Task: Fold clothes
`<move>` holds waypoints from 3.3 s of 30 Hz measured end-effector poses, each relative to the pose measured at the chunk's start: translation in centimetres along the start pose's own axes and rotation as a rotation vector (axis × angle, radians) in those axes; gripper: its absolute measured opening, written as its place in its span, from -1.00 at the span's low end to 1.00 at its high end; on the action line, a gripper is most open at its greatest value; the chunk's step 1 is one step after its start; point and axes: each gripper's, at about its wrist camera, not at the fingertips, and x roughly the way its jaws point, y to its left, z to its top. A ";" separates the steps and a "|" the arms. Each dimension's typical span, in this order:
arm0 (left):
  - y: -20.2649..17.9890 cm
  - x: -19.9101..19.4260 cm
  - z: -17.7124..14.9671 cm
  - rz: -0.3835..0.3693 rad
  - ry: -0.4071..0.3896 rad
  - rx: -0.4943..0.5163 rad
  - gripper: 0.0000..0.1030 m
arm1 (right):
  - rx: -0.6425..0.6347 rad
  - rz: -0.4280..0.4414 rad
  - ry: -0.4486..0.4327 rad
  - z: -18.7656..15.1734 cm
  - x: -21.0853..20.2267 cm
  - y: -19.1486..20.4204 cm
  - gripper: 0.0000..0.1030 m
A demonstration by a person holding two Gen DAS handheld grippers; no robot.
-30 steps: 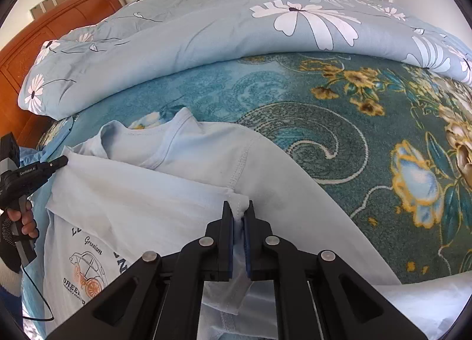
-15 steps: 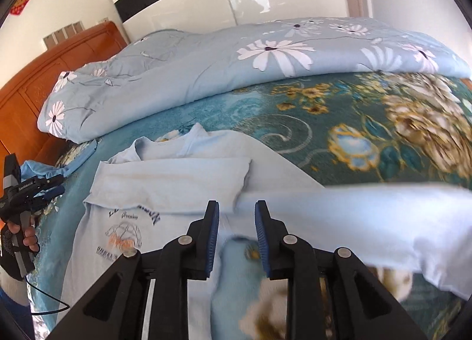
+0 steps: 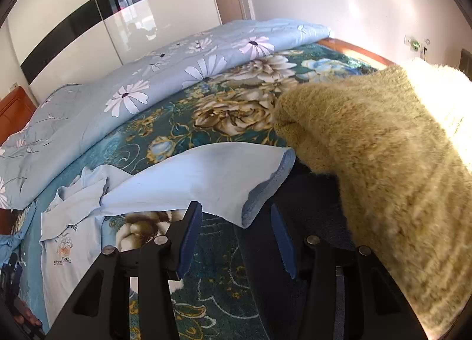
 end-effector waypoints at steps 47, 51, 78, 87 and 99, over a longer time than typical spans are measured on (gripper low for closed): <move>15.0 -4.0 -0.9 -0.092 -0.090 -0.498 0.76 | -0.744 0.320 0.207 -5.8 7.4 50.4 -0.90; 15.1 -3.7 -0.9 -0.092 -0.079 -0.505 0.76 | -0.765 0.336 0.261 -8.1 9.1 52.2 -0.90; 8.3 1.0 4.6 -0.097 0.044 -0.188 0.76 | -0.600 0.400 0.120 2.8 9.1 32.7 -0.35; 1.9 12.4 7.0 -0.034 0.283 0.125 0.74 | -0.243 0.418 0.302 3.6 17.3 21.1 -0.35; 3.9 16.5 5.2 0.067 0.416 0.150 0.74 | -0.109 0.480 0.319 4.2 21.7 22.2 -0.94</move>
